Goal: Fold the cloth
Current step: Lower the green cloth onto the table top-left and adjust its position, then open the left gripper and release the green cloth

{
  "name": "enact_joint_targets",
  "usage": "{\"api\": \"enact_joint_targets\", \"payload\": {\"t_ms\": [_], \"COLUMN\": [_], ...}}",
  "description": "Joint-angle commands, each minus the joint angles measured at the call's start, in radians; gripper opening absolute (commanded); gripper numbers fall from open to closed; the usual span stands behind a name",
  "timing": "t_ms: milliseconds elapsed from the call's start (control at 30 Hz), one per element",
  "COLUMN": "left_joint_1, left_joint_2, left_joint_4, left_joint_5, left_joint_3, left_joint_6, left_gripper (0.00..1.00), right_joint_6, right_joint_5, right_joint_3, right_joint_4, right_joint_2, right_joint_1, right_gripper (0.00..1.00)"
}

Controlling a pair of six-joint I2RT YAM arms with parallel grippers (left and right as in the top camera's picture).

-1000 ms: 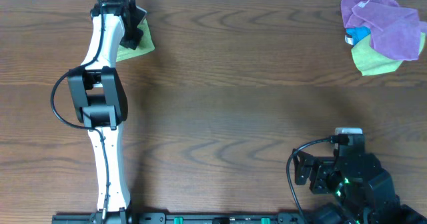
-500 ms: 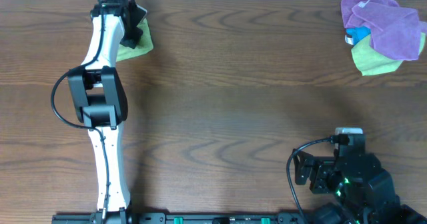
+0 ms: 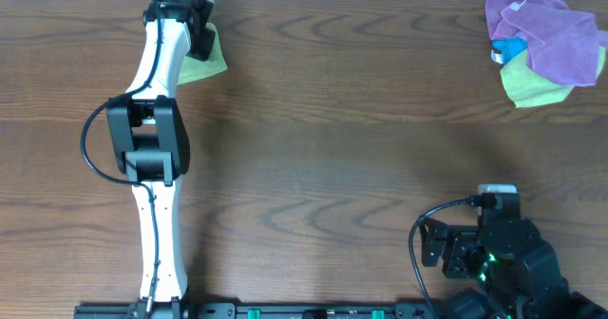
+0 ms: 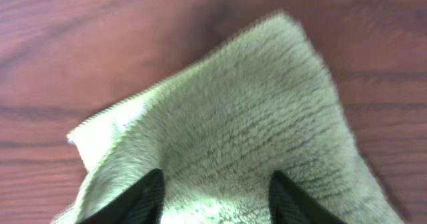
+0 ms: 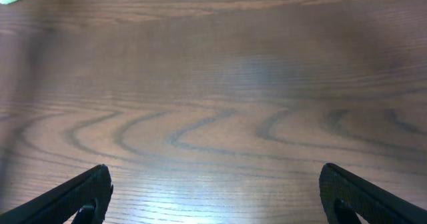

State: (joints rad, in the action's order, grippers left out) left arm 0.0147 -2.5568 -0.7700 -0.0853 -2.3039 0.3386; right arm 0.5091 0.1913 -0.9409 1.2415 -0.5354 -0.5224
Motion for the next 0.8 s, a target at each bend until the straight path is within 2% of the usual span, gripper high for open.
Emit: {"api": "enact_joint_targets", "payload": {"t_ms": [0, 200, 367, 467, 633, 767], "left_joint_1": [0.0, 0.002, 0.0, -0.001, 0.02, 0.048], "left_joint_2": [0.082, 0.163, 0.265, 0.335, 0.492, 0.639], "left_joint_4": [0.0, -0.069, -0.202, -0.303, -0.514, -0.668], "left_joint_5": [-0.001, 0.026, 0.229, 0.296, 0.307, 0.305], "left_joint_3": [-0.011, -0.011, -0.011, -0.011, -0.011, -0.01], "left_joint_6": [-0.023, -0.105, -0.203, -0.336, -0.346, -0.346], "left_gripper": [0.96, 0.95, 0.95, 0.95, 0.95, 0.95], "right_joint_6": [0.014, 0.013, 0.014, 0.014, 0.013, 0.009], "right_joint_5": [0.015, 0.02, 0.026, 0.071, 0.141, 0.111], "right_joint_3": [0.002, 0.002, 0.002, 0.002, -0.001, -0.034], "right_joint_4": [0.002, -0.009, -0.048, -0.086, -0.132, -0.119], "right_joint_2": [0.003, 0.003, 0.003, 0.003, 0.003, 0.003], "right_joint_1": [-0.008, -0.008, -0.008, -0.008, -0.008, -0.008], "right_gripper": [0.99, 0.99, 0.99, 0.99, 0.99, 0.99]}}
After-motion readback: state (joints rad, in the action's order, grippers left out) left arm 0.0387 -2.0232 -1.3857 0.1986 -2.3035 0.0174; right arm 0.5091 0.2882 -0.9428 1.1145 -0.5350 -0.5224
